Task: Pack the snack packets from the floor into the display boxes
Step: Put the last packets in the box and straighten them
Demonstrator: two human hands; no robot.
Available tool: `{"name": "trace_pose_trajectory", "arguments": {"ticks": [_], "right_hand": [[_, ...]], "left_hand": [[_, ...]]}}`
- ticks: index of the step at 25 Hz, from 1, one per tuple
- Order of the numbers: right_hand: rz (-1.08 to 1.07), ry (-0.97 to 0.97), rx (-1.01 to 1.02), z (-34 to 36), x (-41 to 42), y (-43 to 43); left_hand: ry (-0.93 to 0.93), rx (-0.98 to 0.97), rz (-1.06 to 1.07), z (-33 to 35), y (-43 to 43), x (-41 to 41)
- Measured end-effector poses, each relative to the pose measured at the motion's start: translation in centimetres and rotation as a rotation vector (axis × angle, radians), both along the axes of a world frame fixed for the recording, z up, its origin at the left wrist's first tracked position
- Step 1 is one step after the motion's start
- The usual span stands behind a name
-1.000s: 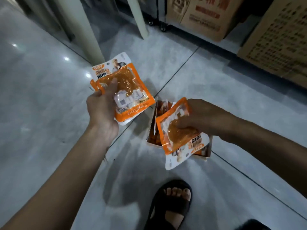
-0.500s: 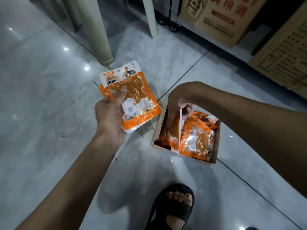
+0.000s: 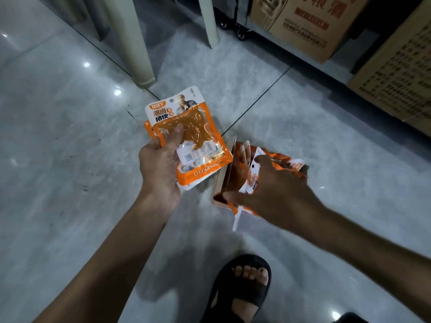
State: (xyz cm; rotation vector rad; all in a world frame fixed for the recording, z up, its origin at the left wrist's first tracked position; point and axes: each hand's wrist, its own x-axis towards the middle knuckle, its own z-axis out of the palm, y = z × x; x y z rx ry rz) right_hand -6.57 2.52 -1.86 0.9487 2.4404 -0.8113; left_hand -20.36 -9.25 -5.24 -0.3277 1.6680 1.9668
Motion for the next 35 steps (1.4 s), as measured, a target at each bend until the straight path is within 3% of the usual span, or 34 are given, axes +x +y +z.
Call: {"name": "trace_pose_trajectory", "arguments": {"ticks": [4, 7, 10, 14, 16, 20, 22, 24, 27, 35], "right_hand": [[0.005, 0.052, 0.149, -1.8, 0.9, -1.9], [-0.022, 0.215, 0.281, -2.8, -1.1, 0.6], [-0.102, 0.245, 0.119, -2.8, -3.9, 2.8], [-0.052, 0.052, -0.024, -4.9, -6.7, 2.6], [-0.059, 0.046, -0.056, -6.2, -6.7, 2.9], [-0.211, 0.407, -0.008, -3.8, -5.1, 5.2], [-0.18, 0.604, -0.134, -0.8, -4.5, 6.2], [-0.083, 0.66, -0.281, 1.2, -4.9, 6.6], [0.071, 0.63, -0.153, 1.9, -6.1, 7.0], [0.086, 0.861, 0.345, 2.3, -4.0, 6.3]], "left_hand": [[0.019, -0.002, 0.008, -0.1, -0.1, 0.4], [0.049, -0.02, -0.004, -0.1, -0.1, 0.4], [0.061, -0.026, -0.015, 0.2, 0.1, 0.5], [0.081, -0.021, -0.026, 0.1, 0.4, 0.7], [0.088, -0.03, -0.032, 0.1, 0.4, 0.7], [0.13, -0.022, -0.059, 0.2, 0.2, 0.5], [0.162, -0.005, -0.126, 0.8, 0.6, 1.0], [0.242, -0.038, -0.228, 1.4, 1.2, 1.7], [0.363, -0.08, -0.275, 1.9, 1.9, 2.6], [0.432, -0.057, -0.215, 2.1, 3.1, 2.8]]}}
